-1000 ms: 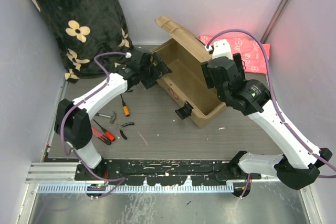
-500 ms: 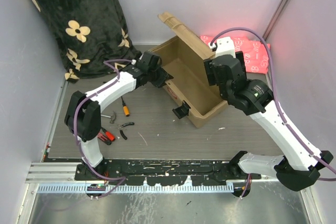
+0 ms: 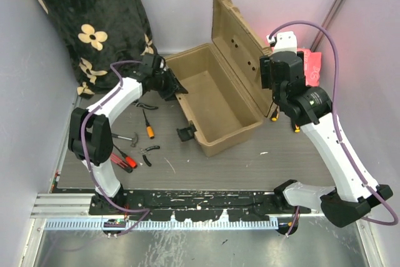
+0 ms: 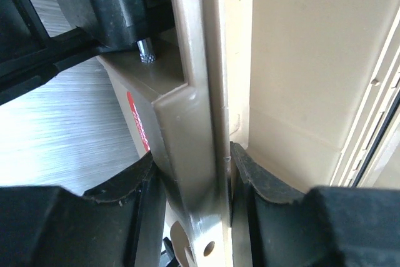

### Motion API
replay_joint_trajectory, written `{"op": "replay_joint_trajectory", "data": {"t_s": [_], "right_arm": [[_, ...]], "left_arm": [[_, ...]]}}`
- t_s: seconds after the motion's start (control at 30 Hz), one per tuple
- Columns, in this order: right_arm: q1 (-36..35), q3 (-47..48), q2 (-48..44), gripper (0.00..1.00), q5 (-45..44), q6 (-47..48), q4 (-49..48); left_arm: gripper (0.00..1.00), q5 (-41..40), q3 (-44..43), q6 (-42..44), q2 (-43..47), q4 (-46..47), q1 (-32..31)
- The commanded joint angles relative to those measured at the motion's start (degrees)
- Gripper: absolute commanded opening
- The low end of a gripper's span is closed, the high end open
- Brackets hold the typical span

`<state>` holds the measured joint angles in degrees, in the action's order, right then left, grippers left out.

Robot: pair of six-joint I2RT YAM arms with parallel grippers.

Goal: Pack the tool kit

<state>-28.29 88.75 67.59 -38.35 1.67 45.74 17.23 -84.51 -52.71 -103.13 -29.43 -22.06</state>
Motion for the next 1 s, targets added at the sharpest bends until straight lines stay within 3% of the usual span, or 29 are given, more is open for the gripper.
{"op": "replay_joint_trajectory", "data": {"t_s": [0.0,0.5,0.6,0.83,0.97], "right_arm": [[2.14,0.78,0.99,0.68,-1.55,0.97,0.23],[4.94,-7.90,-1.78,0.60,1.61,-3.53,0.23],[5.70,-9.54,-3.42,0.52,1.83,-4.86,0.23],[7.26,-11.54,-6.25,0.16,1.18,-5.71,0.23],[7.84,-12.06,-6.70,0.04,1.78,-7.11,0.52]], "left_arm": [[0.00,8.47,-4.26,19.36,0.78,-11.47,4.87],[0.00,16.27,-14.09,26.05,-6.69,-17.50,6.72],[0.00,16.35,-16.12,26.80,-7.85,-17.59,6.77],[0.00,16.33,-17.77,28.22,-9.48,-17.59,6.83],[0.00,16.12,-19.12,29.56,-10.30,-19.24,6.83]]}}
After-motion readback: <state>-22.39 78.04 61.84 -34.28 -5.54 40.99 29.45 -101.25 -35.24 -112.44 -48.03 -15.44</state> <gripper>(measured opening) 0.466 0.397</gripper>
